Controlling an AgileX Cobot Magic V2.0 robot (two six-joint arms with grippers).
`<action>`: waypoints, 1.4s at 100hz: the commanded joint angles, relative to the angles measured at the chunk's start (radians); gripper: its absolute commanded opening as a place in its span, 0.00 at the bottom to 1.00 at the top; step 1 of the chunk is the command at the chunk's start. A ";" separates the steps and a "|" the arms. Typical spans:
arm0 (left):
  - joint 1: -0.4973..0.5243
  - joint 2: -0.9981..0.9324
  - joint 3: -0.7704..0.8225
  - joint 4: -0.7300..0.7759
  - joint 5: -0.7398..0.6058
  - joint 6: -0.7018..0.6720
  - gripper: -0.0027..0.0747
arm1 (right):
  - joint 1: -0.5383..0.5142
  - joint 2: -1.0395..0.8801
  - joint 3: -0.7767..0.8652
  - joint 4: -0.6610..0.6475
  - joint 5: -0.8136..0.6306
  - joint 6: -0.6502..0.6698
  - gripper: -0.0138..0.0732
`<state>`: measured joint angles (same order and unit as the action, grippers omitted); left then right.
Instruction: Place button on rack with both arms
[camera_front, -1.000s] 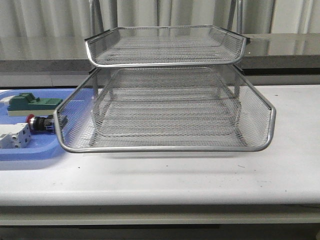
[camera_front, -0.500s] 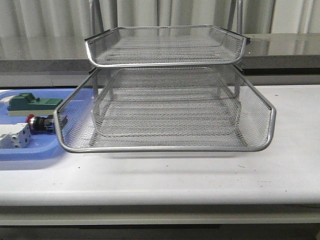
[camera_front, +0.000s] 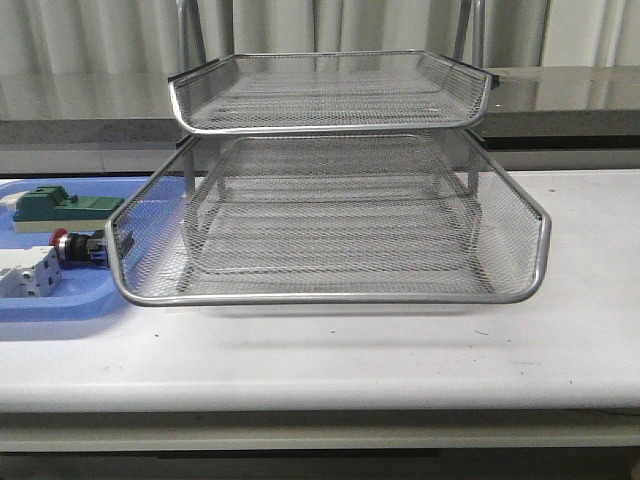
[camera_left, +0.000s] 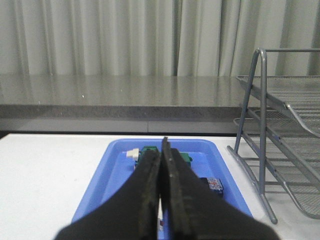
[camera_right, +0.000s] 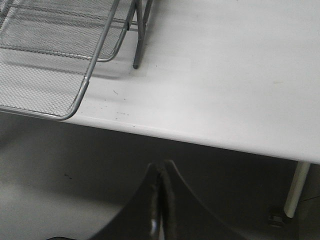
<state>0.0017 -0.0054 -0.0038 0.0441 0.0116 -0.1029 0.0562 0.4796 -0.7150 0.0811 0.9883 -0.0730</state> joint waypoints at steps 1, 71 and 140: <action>0.000 0.026 -0.068 -0.035 0.012 -0.007 0.01 | -0.001 0.006 -0.034 -0.003 -0.059 -0.001 0.08; 0.000 0.914 -0.884 -0.063 0.592 0.108 0.01 | -0.001 0.006 -0.034 -0.003 -0.059 -0.001 0.08; -0.002 1.270 -1.083 -0.066 0.695 0.235 0.68 | -0.001 0.006 -0.034 -0.003 -0.059 -0.001 0.08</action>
<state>0.0017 1.2857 -1.0518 -0.0129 0.7474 0.1150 0.0562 0.4796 -0.7150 0.0811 0.9899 -0.0710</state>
